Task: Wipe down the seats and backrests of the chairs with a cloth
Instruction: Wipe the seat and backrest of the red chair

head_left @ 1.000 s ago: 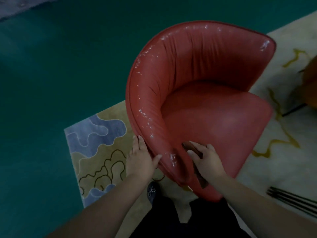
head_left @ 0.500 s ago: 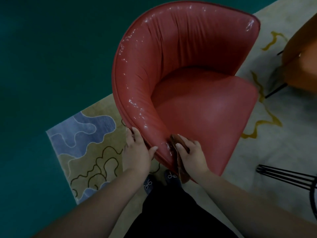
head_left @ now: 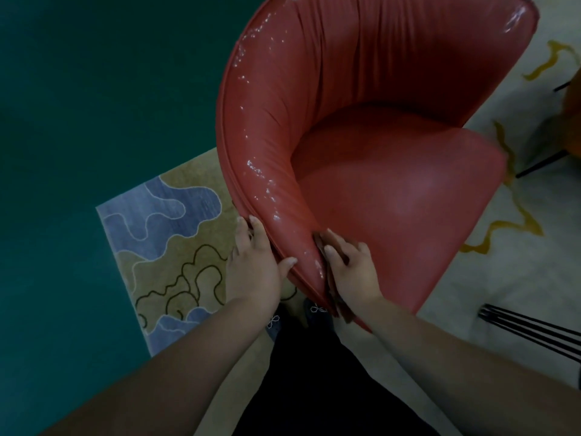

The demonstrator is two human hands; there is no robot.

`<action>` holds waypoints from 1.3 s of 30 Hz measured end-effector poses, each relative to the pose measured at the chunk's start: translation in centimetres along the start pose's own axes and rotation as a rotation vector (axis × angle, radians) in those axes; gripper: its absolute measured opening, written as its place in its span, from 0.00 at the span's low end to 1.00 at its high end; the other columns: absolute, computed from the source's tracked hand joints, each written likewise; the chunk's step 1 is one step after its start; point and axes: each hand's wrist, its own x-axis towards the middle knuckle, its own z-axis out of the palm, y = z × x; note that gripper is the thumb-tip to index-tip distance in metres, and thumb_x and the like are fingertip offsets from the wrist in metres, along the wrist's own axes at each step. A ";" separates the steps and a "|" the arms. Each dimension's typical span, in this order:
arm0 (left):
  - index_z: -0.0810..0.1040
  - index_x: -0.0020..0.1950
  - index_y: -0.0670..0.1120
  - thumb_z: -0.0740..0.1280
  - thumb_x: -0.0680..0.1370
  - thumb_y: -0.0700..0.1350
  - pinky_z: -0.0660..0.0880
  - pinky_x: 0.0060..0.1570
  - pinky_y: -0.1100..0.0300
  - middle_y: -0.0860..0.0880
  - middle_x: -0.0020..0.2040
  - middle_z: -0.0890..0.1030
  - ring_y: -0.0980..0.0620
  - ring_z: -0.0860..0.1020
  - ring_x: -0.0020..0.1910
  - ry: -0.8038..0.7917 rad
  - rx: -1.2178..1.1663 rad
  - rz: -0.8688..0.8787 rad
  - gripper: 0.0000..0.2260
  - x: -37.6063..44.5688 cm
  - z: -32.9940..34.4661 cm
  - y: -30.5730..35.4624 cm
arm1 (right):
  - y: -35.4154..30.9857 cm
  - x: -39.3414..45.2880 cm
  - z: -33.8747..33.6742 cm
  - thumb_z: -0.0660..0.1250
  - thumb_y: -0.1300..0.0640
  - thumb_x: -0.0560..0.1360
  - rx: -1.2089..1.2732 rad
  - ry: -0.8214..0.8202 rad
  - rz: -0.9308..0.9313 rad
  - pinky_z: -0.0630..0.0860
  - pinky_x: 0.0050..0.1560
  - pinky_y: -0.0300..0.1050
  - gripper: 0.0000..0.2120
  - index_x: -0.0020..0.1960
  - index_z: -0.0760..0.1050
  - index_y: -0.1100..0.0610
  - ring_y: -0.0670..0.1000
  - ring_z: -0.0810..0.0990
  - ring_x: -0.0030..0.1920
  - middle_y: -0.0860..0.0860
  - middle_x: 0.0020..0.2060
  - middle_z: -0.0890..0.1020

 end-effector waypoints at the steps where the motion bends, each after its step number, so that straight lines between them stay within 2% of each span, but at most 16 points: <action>1: 0.43 0.78 0.43 0.63 0.75 0.64 0.67 0.68 0.50 0.41 0.78 0.45 0.42 0.60 0.74 0.004 0.013 -0.003 0.45 0.0 0.0 0.0 | -0.4 0.3 0.2 0.63 0.47 0.79 -0.001 -0.009 -0.010 0.63 0.64 0.32 0.17 0.68 0.71 0.38 0.44 0.72 0.61 0.47 0.59 0.69; 4: 0.43 0.78 0.43 0.63 0.75 0.64 0.67 0.68 0.50 0.41 0.78 0.46 0.42 0.61 0.73 0.018 0.041 -0.008 0.44 0.0 -0.1 0.1 | 0.2 -2.0 0.1 0.64 0.44 0.77 -0.074 -0.006 -0.184 0.65 0.61 0.27 0.19 0.66 0.69 0.31 0.37 0.72 0.56 0.40 0.54 0.68; 7: 0.43 0.78 0.44 0.63 0.75 0.64 0.66 0.69 0.51 0.41 0.78 0.46 0.42 0.61 0.73 0.014 0.021 -0.013 0.44 -0.2 -0.2 0.3 | 1.6 -4.2 -0.2 0.67 0.49 0.77 -0.057 0.006 -0.268 0.64 0.60 0.24 0.22 0.62 0.68 0.25 0.35 0.72 0.56 0.36 0.54 0.67; 9: 0.43 0.78 0.44 0.63 0.75 0.64 0.66 0.69 0.50 0.42 0.78 0.46 0.42 0.61 0.73 0.010 0.004 -0.021 0.44 -0.1 -0.3 0.3 | 0.8 -2.5 0.2 0.66 0.49 0.78 -0.039 0.030 -0.207 0.65 0.62 0.28 0.19 0.62 0.70 0.28 0.36 0.72 0.57 0.41 0.55 0.69; 12: 0.44 0.78 0.44 0.64 0.75 0.63 0.65 0.69 0.49 0.41 0.78 0.47 0.42 0.60 0.74 0.020 0.001 -0.013 0.44 -0.1 -0.2 0.1 | -0.4 -0.3 0.7 0.64 0.46 0.78 -0.028 0.013 -0.099 0.67 0.65 0.37 0.17 0.66 0.71 0.35 0.44 0.73 0.59 0.47 0.57 0.69; 15: 0.44 0.79 0.44 0.65 0.75 0.62 0.65 0.69 0.49 0.42 0.78 0.46 0.42 0.60 0.74 0.034 -0.044 -0.008 0.44 -0.2 -0.1 0.1 | 0.5 -3.0 0.2 0.65 0.47 0.78 -0.088 0.029 -0.265 0.66 0.62 0.30 0.20 0.66 0.68 0.30 0.39 0.72 0.56 0.40 0.53 0.67; 17: 0.44 0.79 0.45 0.66 0.75 0.61 0.65 0.69 0.51 0.43 0.78 0.45 0.42 0.59 0.74 0.036 -0.103 -0.002 0.44 -0.2 0.1 0.0 | 1.5 -5.4 0.0 0.66 0.48 0.77 -0.094 0.019 -0.357 0.67 0.61 0.29 0.21 0.67 0.68 0.30 0.39 0.72 0.55 0.35 0.53 0.65; 21: 0.45 0.79 0.47 0.70 0.74 0.57 0.61 0.67 0.59 0.48 0.79 0.43 0.47 0.58 0.75 0.053 -0.288 -0.007 0.44 -0.3 0.6 -0.6 | -0.1 -1.8 0.8 0.68 0.52 0.77 -0.106 0.022 -0.385 0.69 0.63 0.33 0.22 0.66 0.71 0.35 0.44 0.73 0.54 0.44 0.52 0.67; 24: 0.46 0.79 0.49 0.73 0.72 0.53 0.59 0.65 0.64 0.50 0.79 0.47 0.50 0.60 0.75 0.067 -0.420 -0.036 0.46 -0.1 0.7 -0.8 | -1.7 1.0 1.0 0.69 0.54 0.77 -0.104 -0.021 -0.369 0.65 0.62 0.27 0.21 0.66 0.71 0.37 0.47 0.73 0.56 0.47 0.54 0.68; 25: 0.46 0.79 0.49 0.75 0.71 0.52 0.61 0.67 0.63 0.48 0.78 0.50 0.50 0.63 0.73 0.072 -0.459 -0.044 0.47 0.1 0.5 -0.8 | -1.6 0.8 0.8 0.68 0.54 0.77 -0.104 -0.028 -0.374 0.64 0.62 0.26 0.22 0.66 0.71 0.36 0.46 0.73 0.56 0.46 0.53 0.68; 28: 0.44 0.79 0.49 0.77 0.69 0.50 0.66 0.70 0.51 0.44 0.76 0.57 0.48 0.65 0.72 0.047 -0.525 -0.062 0.51 1.2 -0.3 -1.0 | 0.3 -2.3 -0.3 0.67 0.52 0.77 -0.164 -0.039 -0.471 0.69 0.60 0.31 0.22 0.68 0.70 0.36 0.45 0.72 0.53 0.47 0.52 0.68; 30: 0.44 0.79 0.48 0.77 0.68 0.50 0.65 0.70 0.49 0.44 0.76 0.58 0.48 0.64 0.73 0.005 -0.518 -0.059 0.52 2.1 -0.8 -1.2 | 0.9 -3.5 -0.6 0.67 0.52 0.77 -0.170 -0.057 -0.503 0.72 0.60 0.36 0.22 0.68 0.71 0.38 0.47 0.73 0.53 0.49 0.52 0.68; 33: 0.43 0.79 0.49 0.77 0.69 0.49 0.67 0.69 0.49 0.46 0.76 0.60 0.48 0.65 0.72 -0.026 -0.548 -0.060 0.51 2.8 -1.1 -1.5 | -1.4 -0.7 0.1 0.71 0.57 0.75 -0.180 -0.054 -0.517 0.73 0.61 0.41 0.21 0.66 0.76 0.43 0.51 0.74 0.54 0.52 0.53 0.70; 36: 0.44 0.79 0.51 0.77 0.70 0.47 0.70 0.66 0.49 0.47 0.74 0.63 0.49 0.70 0.68 -0.028 -0.592 -0.083 0.50 3.0 -1.2 -1.6 | -4.1 2.1 1.5 0.73 0.60 0.73 -0.119 -0.052 -0.467 0.69 0.64 0.34 0.20 0.62 0.79 0.46 0.50 0.74 0.57 0.52 0.54 0.72; 39: 0.44 0.79 0.53 0.76 0.70 0.44 0.72 0.65 0.50 0.46 0.71 0.67 0.50 0.73 0.64 -0.046 -0.678 -0.079 0.50 3.1 -1.2 -1.6 | -3.4 1.2 1.6 0.74 0.60 0.72 -0.065 -0.023 -0.417 0.68 0.60 0.28 0.21 0.61 0.79 0.43 0.46 0.75 0.55 0.48 0.52 0.74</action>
